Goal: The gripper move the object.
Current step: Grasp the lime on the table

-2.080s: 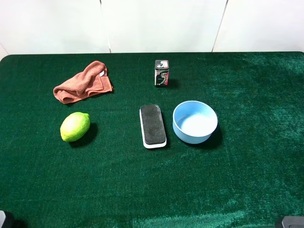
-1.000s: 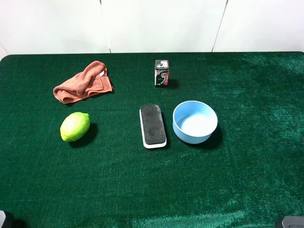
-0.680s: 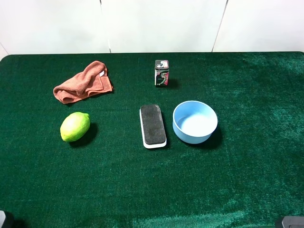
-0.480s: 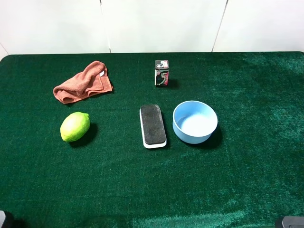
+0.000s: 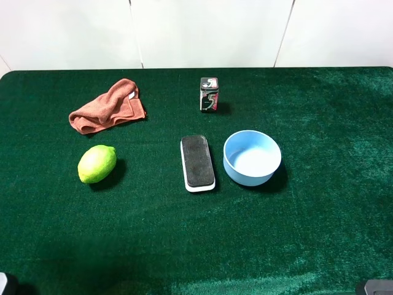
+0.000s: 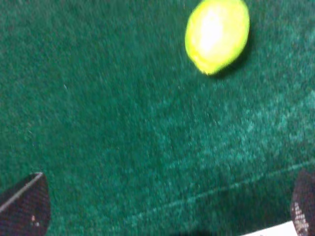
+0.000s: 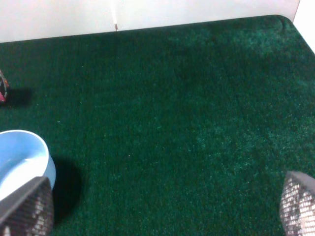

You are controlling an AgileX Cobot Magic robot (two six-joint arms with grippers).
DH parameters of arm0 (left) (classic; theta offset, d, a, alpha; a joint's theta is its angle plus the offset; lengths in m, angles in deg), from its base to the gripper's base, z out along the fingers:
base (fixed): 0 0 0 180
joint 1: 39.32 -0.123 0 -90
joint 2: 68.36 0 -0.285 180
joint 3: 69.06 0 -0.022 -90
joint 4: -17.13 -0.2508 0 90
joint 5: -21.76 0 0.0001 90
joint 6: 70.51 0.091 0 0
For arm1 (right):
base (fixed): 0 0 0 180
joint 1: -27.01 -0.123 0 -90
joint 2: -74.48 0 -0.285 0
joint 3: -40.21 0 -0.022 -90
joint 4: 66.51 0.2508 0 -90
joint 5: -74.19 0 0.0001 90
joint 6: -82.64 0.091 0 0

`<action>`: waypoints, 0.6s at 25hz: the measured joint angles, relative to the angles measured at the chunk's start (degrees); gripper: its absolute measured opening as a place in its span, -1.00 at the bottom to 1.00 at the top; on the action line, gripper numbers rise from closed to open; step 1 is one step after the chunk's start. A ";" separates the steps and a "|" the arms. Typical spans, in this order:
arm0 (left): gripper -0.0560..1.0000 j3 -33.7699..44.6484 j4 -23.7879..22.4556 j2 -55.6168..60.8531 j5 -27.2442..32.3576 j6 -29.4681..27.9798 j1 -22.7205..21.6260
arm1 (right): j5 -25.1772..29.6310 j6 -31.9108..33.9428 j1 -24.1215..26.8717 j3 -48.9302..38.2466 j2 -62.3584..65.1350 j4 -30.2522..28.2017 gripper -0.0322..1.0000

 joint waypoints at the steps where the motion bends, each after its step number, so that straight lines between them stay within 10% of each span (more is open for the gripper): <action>1: 0.99 0.00 0.04 -1.41 -0.06 0.14 0.00 | 0.00 0.00 0.00 0.00 0.00 0.00 0.40; 15: 0.99 -0.02 1.18 -17.19 -6.53 1.75 0.14 | 0.00 0.00 0.00 0.00 0.00 0.00 0.40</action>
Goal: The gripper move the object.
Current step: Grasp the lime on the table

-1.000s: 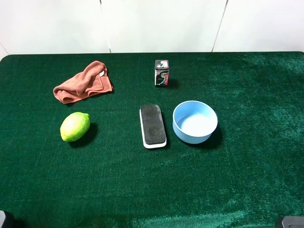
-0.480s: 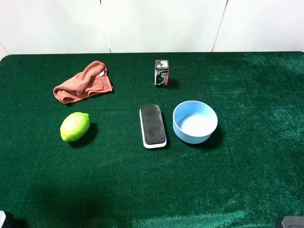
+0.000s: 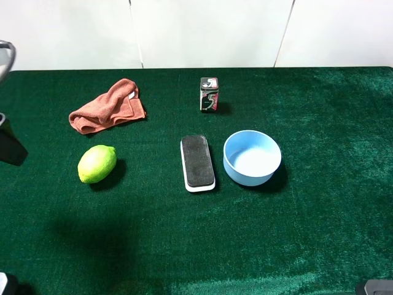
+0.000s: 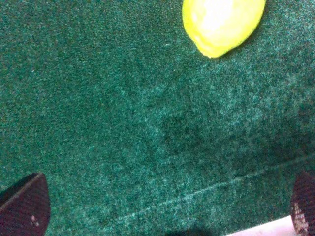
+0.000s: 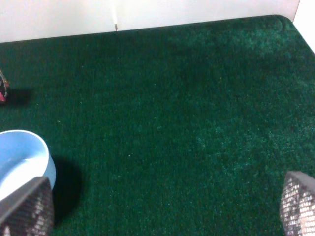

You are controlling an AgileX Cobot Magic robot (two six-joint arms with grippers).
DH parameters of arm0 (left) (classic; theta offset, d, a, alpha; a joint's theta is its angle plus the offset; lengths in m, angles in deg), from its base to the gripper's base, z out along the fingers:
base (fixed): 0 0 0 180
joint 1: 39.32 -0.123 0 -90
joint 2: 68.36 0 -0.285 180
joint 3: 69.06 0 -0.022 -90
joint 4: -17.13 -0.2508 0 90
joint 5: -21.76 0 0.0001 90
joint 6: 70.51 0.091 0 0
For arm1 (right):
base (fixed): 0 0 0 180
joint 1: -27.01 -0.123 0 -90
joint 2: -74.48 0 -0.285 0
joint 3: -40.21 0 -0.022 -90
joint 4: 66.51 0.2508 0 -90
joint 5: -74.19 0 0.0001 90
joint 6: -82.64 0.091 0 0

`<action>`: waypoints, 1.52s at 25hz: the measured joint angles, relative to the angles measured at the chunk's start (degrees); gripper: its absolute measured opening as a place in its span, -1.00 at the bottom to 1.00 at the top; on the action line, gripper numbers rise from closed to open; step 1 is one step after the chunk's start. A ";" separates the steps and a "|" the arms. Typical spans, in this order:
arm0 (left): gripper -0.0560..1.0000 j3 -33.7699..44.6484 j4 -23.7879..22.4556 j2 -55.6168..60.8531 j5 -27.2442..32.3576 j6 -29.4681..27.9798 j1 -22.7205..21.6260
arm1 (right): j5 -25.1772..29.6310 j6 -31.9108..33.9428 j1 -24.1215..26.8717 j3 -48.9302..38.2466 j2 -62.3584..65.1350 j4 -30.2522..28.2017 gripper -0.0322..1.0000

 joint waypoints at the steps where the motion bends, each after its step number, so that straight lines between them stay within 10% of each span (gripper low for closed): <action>1: 0.99 -0.05 -0.07 -0.86 -0.28 0.07 0.40 | 0.00 0.00 0.00 0.00 0.00 0.00 0.40; 38: 0.98 -9.41 -5.43 -39.65 -18.27 0.38 15.53 | -0.05 0.00 0.00 -0.02 0.00 0.00 0.40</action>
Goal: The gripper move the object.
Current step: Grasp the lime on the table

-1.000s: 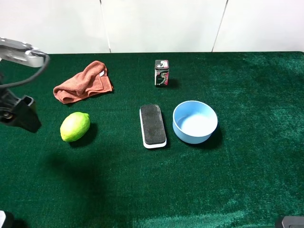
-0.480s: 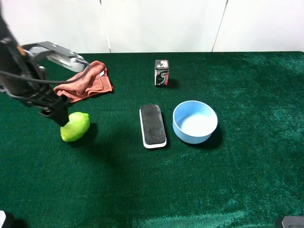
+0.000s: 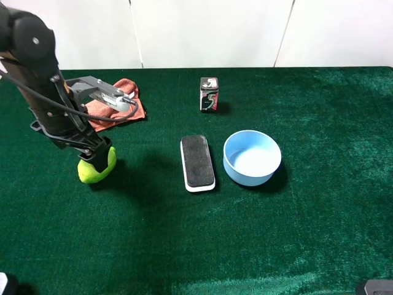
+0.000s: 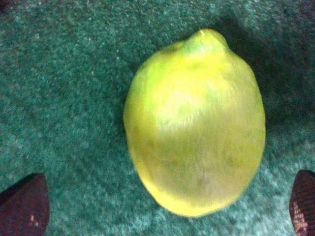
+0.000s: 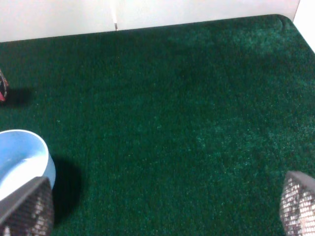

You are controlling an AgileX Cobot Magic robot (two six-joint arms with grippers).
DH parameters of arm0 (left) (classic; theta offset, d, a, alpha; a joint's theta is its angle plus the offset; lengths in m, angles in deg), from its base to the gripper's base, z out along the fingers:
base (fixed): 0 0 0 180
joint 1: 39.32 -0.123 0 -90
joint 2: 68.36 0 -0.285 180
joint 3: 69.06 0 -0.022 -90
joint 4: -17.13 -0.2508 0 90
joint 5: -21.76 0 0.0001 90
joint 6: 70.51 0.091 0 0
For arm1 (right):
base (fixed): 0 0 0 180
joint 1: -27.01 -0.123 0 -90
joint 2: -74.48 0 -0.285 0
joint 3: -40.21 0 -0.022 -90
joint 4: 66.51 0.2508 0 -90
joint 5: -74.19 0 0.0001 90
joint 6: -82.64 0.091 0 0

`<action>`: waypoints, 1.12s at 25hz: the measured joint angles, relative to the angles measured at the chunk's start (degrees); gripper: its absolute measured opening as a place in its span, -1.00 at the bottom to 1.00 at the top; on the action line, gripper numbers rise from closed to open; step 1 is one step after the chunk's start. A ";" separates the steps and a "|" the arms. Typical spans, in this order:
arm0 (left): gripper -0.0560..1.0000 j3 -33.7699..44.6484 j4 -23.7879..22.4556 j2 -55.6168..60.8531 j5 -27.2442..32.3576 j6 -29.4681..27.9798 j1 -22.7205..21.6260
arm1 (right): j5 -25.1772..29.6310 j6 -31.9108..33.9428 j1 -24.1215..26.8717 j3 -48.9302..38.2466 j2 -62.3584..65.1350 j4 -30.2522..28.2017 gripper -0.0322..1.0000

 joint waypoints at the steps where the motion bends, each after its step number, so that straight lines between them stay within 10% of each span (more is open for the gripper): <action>1: 0.98 0.00 0.00 -0.71 -0.75 0.06 0.27 | 0.00 0.00 0.00 0.00 0.00 0.00 0.40; 17: 0.87 -0.02 0.45 -7.72 -5.20 2.05 1.90 | 0.00 0.00 0.00 -0.05 0.00 0.05 0.40; 28: 0.45 -0.02 1.95 -7.84 -5.38 2.42 1.90 | 0.00 0.00 0.00 -0.05 0.00 0.05 0.40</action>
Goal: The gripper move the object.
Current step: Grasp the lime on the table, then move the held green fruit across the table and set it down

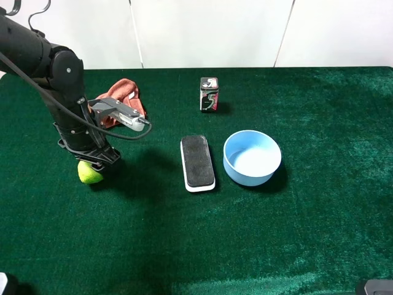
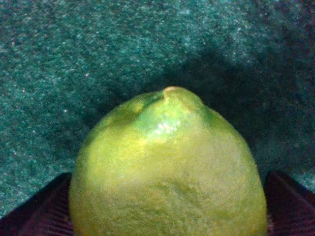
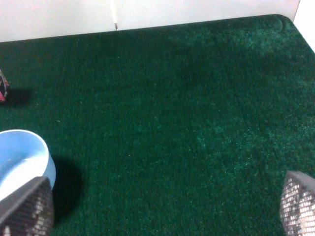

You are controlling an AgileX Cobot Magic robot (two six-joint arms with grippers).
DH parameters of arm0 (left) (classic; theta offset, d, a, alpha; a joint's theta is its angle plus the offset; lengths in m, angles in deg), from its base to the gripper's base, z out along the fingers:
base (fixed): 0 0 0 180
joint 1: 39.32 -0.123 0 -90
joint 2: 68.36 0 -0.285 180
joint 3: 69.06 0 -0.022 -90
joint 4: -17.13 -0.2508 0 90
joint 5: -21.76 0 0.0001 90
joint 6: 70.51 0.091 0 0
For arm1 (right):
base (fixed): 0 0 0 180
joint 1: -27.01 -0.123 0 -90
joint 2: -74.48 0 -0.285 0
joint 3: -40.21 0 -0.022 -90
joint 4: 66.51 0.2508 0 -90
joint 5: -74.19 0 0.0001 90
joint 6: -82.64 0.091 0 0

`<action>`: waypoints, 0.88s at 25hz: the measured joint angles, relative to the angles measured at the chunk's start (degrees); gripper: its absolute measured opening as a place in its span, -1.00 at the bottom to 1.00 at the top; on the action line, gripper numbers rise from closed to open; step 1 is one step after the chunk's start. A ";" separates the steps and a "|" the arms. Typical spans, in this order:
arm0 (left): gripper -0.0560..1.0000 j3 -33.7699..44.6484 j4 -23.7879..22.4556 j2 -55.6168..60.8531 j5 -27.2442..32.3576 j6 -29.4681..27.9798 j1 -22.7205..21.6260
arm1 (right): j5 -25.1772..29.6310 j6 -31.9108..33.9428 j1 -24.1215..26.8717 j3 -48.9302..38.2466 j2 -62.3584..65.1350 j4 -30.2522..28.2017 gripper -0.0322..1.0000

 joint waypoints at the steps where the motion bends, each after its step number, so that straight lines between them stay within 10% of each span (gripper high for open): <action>1: 0.41 0.00 0.53 0.00 0.00 0.00 0.00 | 0.00 0.00 0.00 0.00 0.00 0.00 0.40; 22: 0.39 -1.51 0.53 0.00 3.28 -0.71 0.00 | 0.00 0.00 0.00 0.00 0.00 0.00 0.40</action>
